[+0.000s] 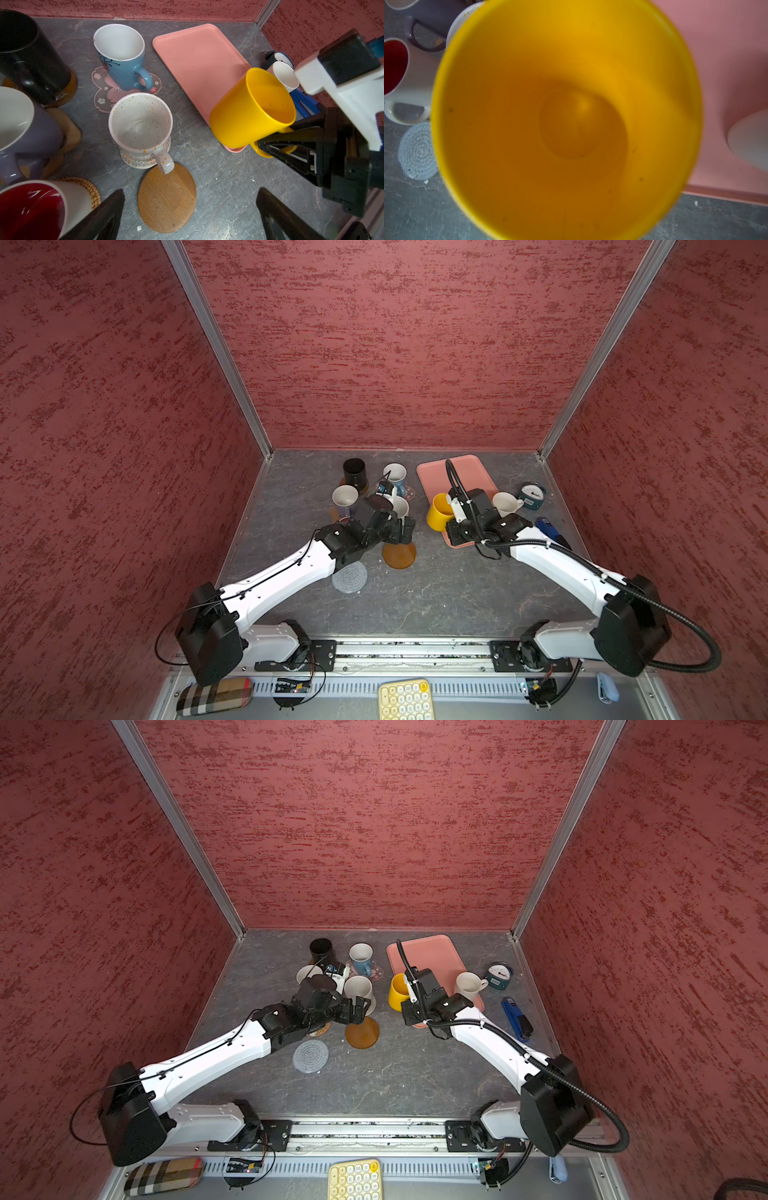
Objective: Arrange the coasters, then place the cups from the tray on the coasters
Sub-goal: 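Lift the yellow mug off the tray with the right gripper toward the wooden coaster, then lower the yellow mug onto the round wooden coaster with the right gripper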
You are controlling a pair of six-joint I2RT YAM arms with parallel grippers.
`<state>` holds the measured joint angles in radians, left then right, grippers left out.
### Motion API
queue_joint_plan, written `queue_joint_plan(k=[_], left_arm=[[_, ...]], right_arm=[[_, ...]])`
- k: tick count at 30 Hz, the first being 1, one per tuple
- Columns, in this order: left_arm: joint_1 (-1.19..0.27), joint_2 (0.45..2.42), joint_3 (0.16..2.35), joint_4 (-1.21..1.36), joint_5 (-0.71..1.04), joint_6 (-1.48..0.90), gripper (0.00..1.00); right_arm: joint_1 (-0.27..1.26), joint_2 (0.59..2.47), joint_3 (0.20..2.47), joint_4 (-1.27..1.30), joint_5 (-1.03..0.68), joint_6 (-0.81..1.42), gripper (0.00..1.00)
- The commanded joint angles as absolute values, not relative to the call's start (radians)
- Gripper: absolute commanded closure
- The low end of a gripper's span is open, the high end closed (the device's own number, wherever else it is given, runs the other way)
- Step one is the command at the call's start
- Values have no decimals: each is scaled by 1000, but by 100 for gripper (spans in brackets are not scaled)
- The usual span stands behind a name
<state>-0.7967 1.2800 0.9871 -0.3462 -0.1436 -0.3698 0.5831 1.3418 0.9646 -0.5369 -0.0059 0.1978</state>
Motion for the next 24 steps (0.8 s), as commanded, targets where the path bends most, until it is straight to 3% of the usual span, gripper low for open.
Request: queue_joint_plan(k=[1, 13, 24], left_arm=[[-817, 1258, 979, -373, -201, -382, 0], [-829, 1081, 859, -425, -321, -434, 1], [-799, 972, 778, -494, -330, -469, 0]], right_arm=[[633, 1285, 939, -432, 9, 186, 100], [769, 1309, 876, -360, 36, 193, 100], [852, 1422, 919, -302, 33, 185, 100]])
